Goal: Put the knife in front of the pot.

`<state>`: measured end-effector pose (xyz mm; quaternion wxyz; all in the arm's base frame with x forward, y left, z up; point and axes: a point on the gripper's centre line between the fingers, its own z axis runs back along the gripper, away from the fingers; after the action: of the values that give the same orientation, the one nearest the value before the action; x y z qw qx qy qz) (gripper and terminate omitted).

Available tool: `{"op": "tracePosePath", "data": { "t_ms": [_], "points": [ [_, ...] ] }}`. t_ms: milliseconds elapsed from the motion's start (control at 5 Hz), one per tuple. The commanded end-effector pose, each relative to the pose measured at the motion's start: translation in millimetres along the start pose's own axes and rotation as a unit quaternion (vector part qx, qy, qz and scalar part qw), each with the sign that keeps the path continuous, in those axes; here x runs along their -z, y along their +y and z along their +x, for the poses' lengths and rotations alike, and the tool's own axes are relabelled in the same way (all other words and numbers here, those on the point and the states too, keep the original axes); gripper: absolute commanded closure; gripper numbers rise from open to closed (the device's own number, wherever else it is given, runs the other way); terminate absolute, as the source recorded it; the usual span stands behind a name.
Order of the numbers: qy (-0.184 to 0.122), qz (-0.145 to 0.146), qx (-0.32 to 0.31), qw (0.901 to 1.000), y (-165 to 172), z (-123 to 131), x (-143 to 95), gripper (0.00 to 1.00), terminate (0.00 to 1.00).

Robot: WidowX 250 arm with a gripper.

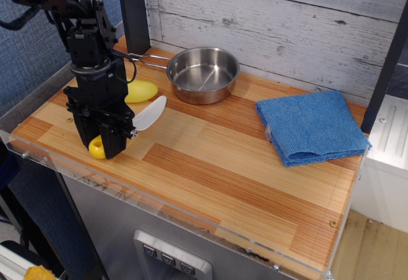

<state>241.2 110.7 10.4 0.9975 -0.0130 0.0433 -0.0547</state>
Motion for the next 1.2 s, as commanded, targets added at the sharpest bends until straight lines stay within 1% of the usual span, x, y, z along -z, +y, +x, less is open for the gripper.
{"op": "tracePosePath", "data": {
  "t_ms": [0,200,600,800,1000],
  "points": [
    [0.01,0.008,0.008,0.9999,2,-11,6,1.0,0.0],
    [0.028,0.007,0.006,0.9996,1,-9,5,0.0,0.0],
    [0.026,0.015,0.006,0.9995,-1,-9,1,0.0,0.0],
    [0.013,0.017,0.001,0.9998,-2,-8,-7,0.0,0.0],
    [-0.014,0.032,-0.016,0.9993,1,-8,-24,0.0,0.0]
  ]
}}
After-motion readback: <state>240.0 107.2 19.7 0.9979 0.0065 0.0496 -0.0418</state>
